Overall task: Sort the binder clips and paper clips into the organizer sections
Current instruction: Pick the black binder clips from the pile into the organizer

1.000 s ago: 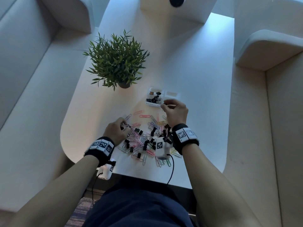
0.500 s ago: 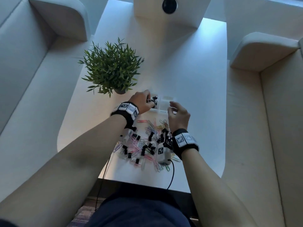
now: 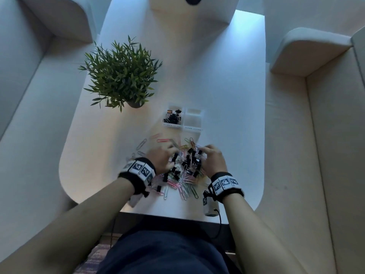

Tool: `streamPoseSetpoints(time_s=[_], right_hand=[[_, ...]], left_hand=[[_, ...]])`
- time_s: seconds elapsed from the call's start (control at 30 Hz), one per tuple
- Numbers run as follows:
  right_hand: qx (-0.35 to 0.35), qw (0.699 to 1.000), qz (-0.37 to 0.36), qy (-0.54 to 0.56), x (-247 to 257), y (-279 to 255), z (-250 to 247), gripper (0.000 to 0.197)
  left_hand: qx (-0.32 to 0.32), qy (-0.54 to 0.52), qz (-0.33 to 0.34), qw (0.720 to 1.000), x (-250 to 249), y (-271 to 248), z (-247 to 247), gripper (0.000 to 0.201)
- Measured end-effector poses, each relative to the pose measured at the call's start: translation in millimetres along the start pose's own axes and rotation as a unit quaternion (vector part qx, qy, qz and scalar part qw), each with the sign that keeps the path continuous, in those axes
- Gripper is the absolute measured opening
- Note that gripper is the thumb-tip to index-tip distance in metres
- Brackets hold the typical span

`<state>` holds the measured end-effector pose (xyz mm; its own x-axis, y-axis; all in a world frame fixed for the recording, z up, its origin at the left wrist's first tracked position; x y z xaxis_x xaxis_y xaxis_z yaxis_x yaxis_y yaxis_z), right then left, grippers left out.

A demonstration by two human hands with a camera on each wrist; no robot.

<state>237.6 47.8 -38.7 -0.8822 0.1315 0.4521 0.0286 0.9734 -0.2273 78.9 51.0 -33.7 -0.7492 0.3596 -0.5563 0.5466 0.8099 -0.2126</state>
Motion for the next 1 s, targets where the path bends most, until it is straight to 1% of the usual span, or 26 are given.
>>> streamPoseSetpoints(time_s=[0.03, 0.1, 0.13, 0.23, 0.33, 0.37, 0.43, 0.47, 0.53, 0.6, 0.63, 0.7, 0.77, 0.8, 0.83, 0.87, 0.9, 0.93, 0.97, 1.0], right_hand=[[0.013, 0.999, -0.022, -0.02, 5.7, 0.2, 4.7, 0.023], [0.023, 0.997, -0.048, -0.054, 13.3, -0.2, 9.4, 0.019], [0.023, 0.996, -0.051, -0.062, 14.5, 0.1, 9.7, 0.017], [0.022, 0.997, -0.044, -0.058, 13.5, 3.1, 8.6, 0.009], [0.029, 0.997, -0.045, -0.051, 15.2, 5.3, 9.3, 0.008], [0.031, 0.997, -0.045, -0.05, 15.9, 5.6, 9.3, 0.008], [0.029, 0.998, -0.043, -0.038, 15.7, 6.7, 7.8, 0.012], [0.028, 0.999, -0.037, -0.027, 14.8, 7.4, 6.4, 0.018], [0.029, 0.999, -0.019, -0.002, 10.7, 9.2, 3.9, 0.028], [0.018, 1.0, -0.013, 0.018, 8.2, 10.6, -1.5, 0.03], [0.002, 1.0, -0.015, 0.025, 7.3, 11.1, -6.0, 0.031], [-0.03, 0.999, -0.013, 0.039, 5.3, 10.8, -15.0, 0.034], [-0.047, 0.997, -0.013, 0.064, 7.5, 10.3, -18.8, 0.028], [-0.044, 0.996, -0.021, 0.072, 12.4, 10.3, -17.0, 0.023], [-0.033, 0.996, -0.035, 0.077, 18.8, 10.2, -12.4, 0.02], [-0.016, 0.996, -0.048, 0.078, 26.5, 10.0, -6.7, 0.019], [0.001, 0.995, -0.064, 0.076, 34.3, 9.3, -0.3, 0.019], [0.017, 0.995, -0.077, 0.062, 41.3, 8.1, 6.0, 0.019], [0.028, 0.995, -0.087, 0.04, 46.6, 7.4, 11.5, 0.018], [0.038, 0.995, -0.093, 0.015, 51.6, 6.0, 15.7, 0.015]], left_hand=[[0.01, -0.006, -0.009, 1.0, 1.0, -5.6, 10.3, 0.036], [0.007, -0.019, -0.023, 1.0, 2.5, -10.4, 20.0, 0.038], [-0.003, -0.027, -0.027, 0.999, 1.9, -11.2, 20.2, 0.035], [-0.024, -0.048, -0.043, 0.998, 4.6, -10.2, 17.5, 0.018], [-0.028, -0.058, -0.053, 0.996, 2.8, -8.9, 11.2, 0.007], [-0.039, -0.063, -0.05, 0.996, 2.6, -8.0, 9.1, 0.008], [-0.054, -0.077, -0.052, 0.994, 3.0, -6.2, 4.9, 0.024], [-0.053, -0.084, -0.057, 0.993, 4.6, -5.3, 4.2, 0.029], [-0.049, -0.102, -0.068, 0.991, 7.8, -4.6, 3.0, 0.025], [-0.064, -0.14, -0.08, 0.985, 12.7, -6.4, -2.5, 0.023], [-0.086, -0.17, -0.091, 0.978, 16.2, -8.7, -8.7, 0.023], [-0.146, -0.238, -0.136, 0.95, 30.6, -15.7, -22.2, 0.02], [-0.191, -0.312, -0.21, 0.907, 52.2, -24.0, -26.6, 0.018], [-0.206, -0.343, -0.241, 0.884, 61.6, -26.9, -25.6, 0.019], [-0.213, -0.352, -0.261, 0.874, 68.4, -28.1, -24.4, 0.019], [-0.21, -0.345, -0.265, 0.875, 69.1, -27.2, -24.0, 0.017], [-0.194, -0.312, -0.252, 0.895, 63.4, -24.1, -24.7, 0.015], [-0.168, -0.265, -0.222, 0.923, 55.5, -18.7, -22.8, 0.017], [-0.127, -0.21, -0.189, 0.951, 46.2, -13.4, -17.3, 0.022], [-0.082, -0.155, -0.16, 0.971, 38.3, -10.2, -7.8, 0.027]])
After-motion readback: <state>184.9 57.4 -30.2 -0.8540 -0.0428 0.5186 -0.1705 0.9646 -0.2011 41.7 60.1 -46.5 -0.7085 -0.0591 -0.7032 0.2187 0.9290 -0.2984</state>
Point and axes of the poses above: each hand's wrist, its own y-axis towards the middle knuckle, its own z-axis out of the palm, x = y × z, the point moved 10 cm from there along y, towards the middle knuckle, and after that the axes turned 6 degrees about -y, right-handed, at the moved point
